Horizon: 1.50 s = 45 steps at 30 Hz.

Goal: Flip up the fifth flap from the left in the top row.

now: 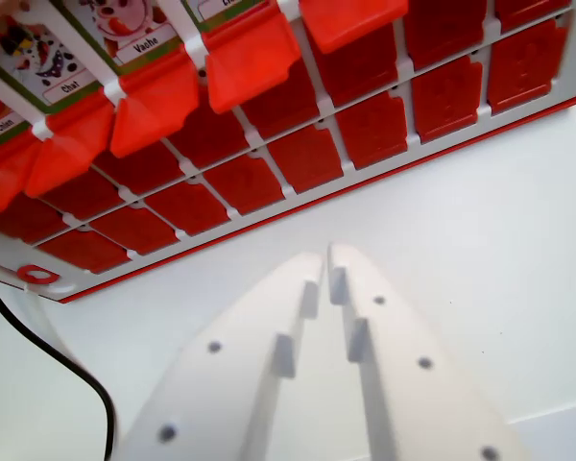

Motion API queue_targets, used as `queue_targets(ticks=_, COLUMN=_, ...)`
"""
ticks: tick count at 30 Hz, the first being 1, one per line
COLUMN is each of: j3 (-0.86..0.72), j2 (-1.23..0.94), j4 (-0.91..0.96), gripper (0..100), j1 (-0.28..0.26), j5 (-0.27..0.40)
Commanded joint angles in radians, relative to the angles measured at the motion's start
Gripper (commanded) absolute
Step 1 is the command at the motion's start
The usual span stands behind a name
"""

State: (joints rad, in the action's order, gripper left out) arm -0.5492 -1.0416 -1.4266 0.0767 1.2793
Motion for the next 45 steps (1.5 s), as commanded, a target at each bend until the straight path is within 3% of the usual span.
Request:
queue_targets(ticks=1, j3=0.114, j2=0.021, j4=0.055, gripper=0, j1=-0.018, j5=-0.003)
queue_targets(ticks=15, j3=0.169, j2=0.199, j4=0.199, gripper=0, j1=-0.035, j5=-0.023)
queue_targets(ticks=38, j3=0.184, j2=0.204, j4=0.388, gripper=0, j1=-0.028, j5=-0.052)
queue_targets(ticks=43, j3=0.192, j2=0.196, j4=0.615, gripper=0, j1=-0.018, j5=-0.060)
queue_targets(ticks=45, j3=0.169, j2=0.175, j4=0.727, gripper=0, j1=-0.018, j5=-0.032)
